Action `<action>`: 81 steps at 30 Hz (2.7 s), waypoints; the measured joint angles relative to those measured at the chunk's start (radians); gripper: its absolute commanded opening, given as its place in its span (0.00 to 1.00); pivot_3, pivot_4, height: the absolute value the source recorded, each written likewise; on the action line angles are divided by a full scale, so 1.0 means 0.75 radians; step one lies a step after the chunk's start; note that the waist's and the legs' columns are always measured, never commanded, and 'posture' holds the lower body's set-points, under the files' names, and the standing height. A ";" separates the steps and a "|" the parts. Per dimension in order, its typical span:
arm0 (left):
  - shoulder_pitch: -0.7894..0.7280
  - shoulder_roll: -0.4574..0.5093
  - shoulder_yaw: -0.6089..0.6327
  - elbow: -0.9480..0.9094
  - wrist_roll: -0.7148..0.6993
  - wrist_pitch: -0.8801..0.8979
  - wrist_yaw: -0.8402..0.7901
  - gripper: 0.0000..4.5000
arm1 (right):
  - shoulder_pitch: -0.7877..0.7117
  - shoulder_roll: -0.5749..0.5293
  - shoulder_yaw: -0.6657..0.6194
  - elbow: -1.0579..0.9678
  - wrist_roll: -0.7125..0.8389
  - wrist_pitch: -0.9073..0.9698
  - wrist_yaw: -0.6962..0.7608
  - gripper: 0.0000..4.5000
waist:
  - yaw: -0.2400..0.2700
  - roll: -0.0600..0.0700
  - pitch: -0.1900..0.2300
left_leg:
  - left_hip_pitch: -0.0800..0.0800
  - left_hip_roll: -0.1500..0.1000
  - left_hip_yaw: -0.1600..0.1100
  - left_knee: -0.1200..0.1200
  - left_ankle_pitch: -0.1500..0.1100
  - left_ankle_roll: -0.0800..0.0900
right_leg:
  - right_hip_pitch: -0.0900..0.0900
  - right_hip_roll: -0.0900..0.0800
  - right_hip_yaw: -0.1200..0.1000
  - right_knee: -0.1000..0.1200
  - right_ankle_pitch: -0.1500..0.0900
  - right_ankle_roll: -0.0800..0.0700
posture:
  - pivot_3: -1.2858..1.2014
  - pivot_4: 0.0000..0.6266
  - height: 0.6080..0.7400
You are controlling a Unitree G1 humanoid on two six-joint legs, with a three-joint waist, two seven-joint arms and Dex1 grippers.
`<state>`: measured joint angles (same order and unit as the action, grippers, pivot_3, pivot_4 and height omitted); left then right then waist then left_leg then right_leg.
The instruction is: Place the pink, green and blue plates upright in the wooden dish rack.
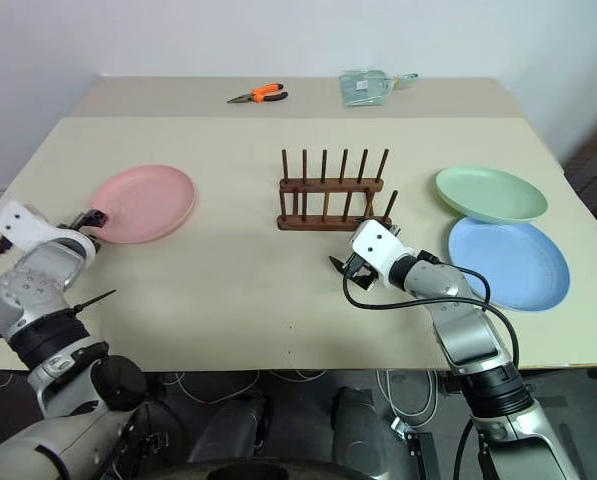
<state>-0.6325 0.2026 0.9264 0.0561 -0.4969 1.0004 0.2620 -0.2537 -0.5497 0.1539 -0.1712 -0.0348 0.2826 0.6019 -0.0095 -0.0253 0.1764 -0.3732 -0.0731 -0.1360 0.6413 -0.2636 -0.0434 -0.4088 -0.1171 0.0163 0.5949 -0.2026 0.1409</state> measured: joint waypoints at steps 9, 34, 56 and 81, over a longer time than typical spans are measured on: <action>-0.039 -0.011 -0.052 0.116 -0.139 -0.022 -0.040 0.01 | 0.020 -0.002 -0.012 -0.055 0.019 0.034 0.009 1.00 | 0.000 -0.001 0.001 | -0.001 0.000 0.001 0.000 0.000 0.000 | 0.000 0.000 0.000 0.000 0.001 -0.002 | 0.52 0.24 1.00; -0.260 -0.031 -0.952 -0.344 -0.135 -0.210 -0.485 0.16 | -0.604 -0.071 0.305 0.144 -0.728 -0.422 -0.147 0.15 | -0.006 -0.003 0.003 | 0.000 0.000 0.004 -0.011 0.002 -0.003 | -0.005 0.000 0.003 -0.004 0.002 -0.003 | 0.52 0.24 1.00; 0.331 0.455 -1.366 -0.426 -0.022 -0.613 -1.308 0.80 | -0.369 0.183 -0.725 -0.347 0.817 0.645 -0.039 0.00 | -0.002 0.003 0.006 | -0.001 0.002 0.003 -0.015 0.001 -0.001 | -0.003 0.001 0.004 -0.015 0.001 -0.012 | 0.52 0.24 1.00; 0.414 0.462 -1.491 -0.544 0.011 -0.588 -1.500 0.82 | -0.423 -0.007 -0.692 0.156 1.070 0.703 0.130 0.35 | -0.004 0.010 0.007 | -0.001 0.002 0.005 -0.014 0.001 0.000 | -0.002 0.001 0.004 -0.015 0.002 -0.010 | 0.52 0.24 1.00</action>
<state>-0.3222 0.5490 -0.1917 -0.3520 -0.4887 0.5595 -0.8627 -0.5707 -0.5553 -0.3650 -0.0540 0.7673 0.8099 0.6996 -0.0125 -0.0176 0.1821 -0.3736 -0.0715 -0.1322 0.6308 -0.2628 -0.0431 -0.4104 -0.1164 0.0189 0.5839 -0.2010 0.1335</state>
